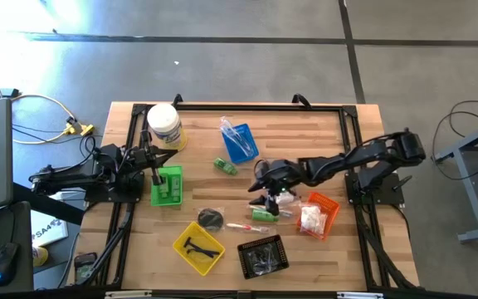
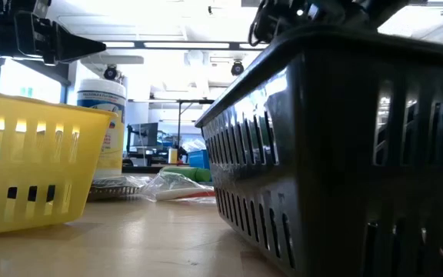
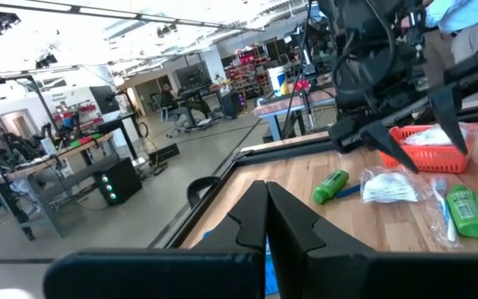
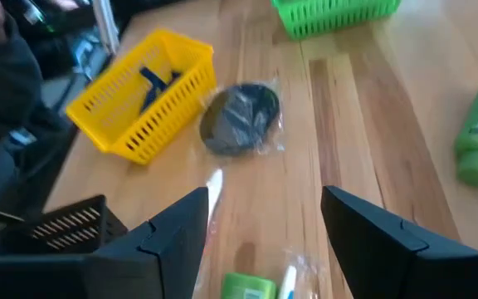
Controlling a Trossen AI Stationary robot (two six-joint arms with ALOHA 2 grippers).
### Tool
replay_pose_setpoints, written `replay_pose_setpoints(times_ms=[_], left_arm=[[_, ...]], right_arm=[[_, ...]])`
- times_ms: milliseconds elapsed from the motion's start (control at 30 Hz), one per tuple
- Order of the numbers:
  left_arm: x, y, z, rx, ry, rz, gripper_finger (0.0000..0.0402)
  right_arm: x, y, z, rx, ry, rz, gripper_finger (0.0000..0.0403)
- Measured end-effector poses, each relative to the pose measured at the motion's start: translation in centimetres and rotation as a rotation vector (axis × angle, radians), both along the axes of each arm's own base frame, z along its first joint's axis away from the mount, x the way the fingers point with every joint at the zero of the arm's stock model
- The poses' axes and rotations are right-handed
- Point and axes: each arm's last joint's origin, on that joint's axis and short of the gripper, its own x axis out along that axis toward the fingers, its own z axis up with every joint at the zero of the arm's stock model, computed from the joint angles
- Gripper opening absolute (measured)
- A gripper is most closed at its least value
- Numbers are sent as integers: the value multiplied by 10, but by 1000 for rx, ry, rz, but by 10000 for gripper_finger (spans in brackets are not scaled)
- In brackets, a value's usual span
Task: Pick & Place Travel size toiletries
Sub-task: Put the green shampoo into the green bin
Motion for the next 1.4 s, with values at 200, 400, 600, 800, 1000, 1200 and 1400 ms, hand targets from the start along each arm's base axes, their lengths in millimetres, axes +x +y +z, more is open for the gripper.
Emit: replay_pose_setpoints(times_ms=[200, 400, 600, 800, 1000, 1200, 1400], left_arm=[[0, 0, -1, -8, 9, -1, 0], [0, 0, -2, -17, 13, -2, 0], [0, 0, -2, -17, 15, -3, 0], [0, 0, -2, -14, 15, -1, 0], [0, 0, -2, -13, 16, -1, 0], [0, 0, -2, -13, 15, -1, 0], [0, 0, -1, -32, -1, -7, 0]], right_arm=[[10, 1, -6, -42, 36, 28, 227], [0, -8, -11, -27, 175, -10, 227], [-24, -16, -14, -38, 401, -32, 227], [-21, -3, -10, 14, 350, 52, 227], [-23, 23, -9, -10, 324, 149, 227], [-23, 40, -15, -167, 305, 63, 227], [-14, 49, -26, -97, 296, 80, 227]])
